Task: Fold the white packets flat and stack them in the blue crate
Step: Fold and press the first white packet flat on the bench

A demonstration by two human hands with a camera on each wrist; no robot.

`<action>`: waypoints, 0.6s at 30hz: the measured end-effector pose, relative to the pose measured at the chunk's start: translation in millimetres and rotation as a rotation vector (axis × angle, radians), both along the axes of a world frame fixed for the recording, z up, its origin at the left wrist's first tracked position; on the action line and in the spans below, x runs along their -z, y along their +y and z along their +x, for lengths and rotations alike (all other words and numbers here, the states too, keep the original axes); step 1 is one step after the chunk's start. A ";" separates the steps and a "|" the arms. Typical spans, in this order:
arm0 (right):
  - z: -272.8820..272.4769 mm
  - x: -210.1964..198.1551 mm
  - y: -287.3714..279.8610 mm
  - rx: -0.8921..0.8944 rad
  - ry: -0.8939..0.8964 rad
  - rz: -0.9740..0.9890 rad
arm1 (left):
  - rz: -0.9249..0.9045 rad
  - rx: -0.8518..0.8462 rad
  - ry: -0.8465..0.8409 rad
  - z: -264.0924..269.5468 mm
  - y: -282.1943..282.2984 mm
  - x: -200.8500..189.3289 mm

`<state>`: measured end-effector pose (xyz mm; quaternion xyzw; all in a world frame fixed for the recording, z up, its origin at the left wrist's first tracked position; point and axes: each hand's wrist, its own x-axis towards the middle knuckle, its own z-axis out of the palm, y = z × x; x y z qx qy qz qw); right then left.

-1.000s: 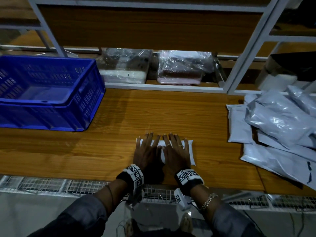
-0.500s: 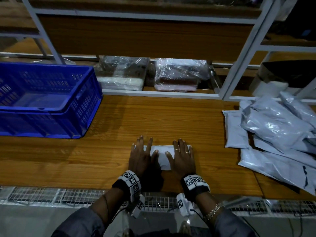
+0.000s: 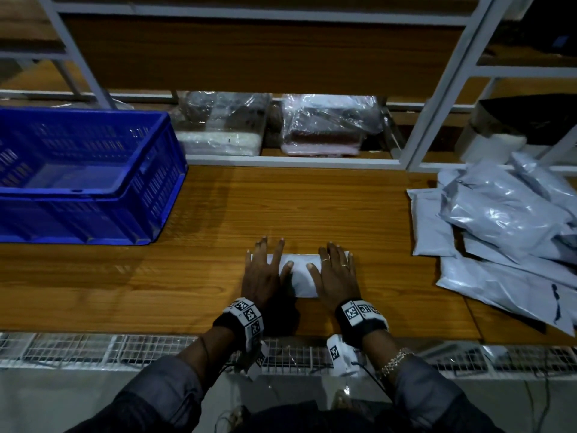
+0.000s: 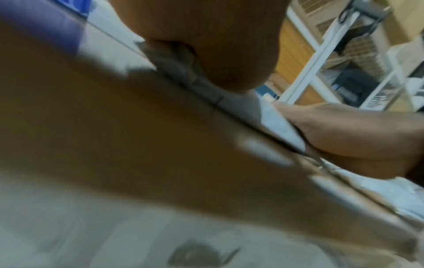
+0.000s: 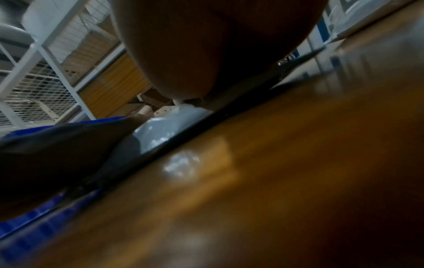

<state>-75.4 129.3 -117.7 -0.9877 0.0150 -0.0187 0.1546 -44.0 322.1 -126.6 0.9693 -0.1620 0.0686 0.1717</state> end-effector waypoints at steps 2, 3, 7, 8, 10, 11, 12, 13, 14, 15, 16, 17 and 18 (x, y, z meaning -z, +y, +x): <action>3.4 -5.6 5.1 -0.061 -0.043 -0.039 | 0.057 0.027 -0.052 -0.2 0.5 -1.7; 4.9 -6.1 9.3 -0.102 -0.047 -0.068 | 0.077 0.043 -0.070 -1.1 -1.0 -1.1; 5.9 -1.1 26.8 -0.157 -0.026 -0.154 | 0.101 0.047 -0.031 -1.6 -9.3 5.0; 5.0 -0.6 28.7 -0.143 -0.020 -0.163 | 0.119 0.039 -0.016 -1.1 -10.0 7.1; 4.6 1.7 31.0 -0.130 -0.002 -0.180 | 0.140 0.029 0.008 -0.6 -10.8 9.5; 3.8 1.5 31.3 -0.128 0.002 -0.186 | 0.143 0.025 0.010 -1.6 -11.5 9.7; 3.6 1.0 31.5 -0.123 0.002 -0.186 | 0.148 0.019 0.009 -3.2 -12.7 9.3; 3.1 0.3 32.1 -0.115 -0.001 -0.180 | 0.154 0.012 0.007 -4.6 -14.0 8.9; 2.7 -0.5 33.0 -0.106 -0.005 -0.169 | 0.163 0.007 0.009 -5.0 -15.0 8.4; 2.2 -0.6 33.4 -0.103 -0.011 -0.154 | 0.170 0.001 0.015 -4.8 -15.5 7.9; 1.7 -1.4 33.7 -0.107 -0.016 -0.138 | 0.169 -0.004 0.033 -4.6 -15.4 7.8; 0.7 -0.8 33.5 -0.115 -0.021 -0.123 | 0.162 0.001 0.056 -4.4 -14.2 8.3; 0.5 -0.5 32.8 -0.124 -0.028 -0.114 | 0.153 0.018 0.078 -3.5 -12.2 8.8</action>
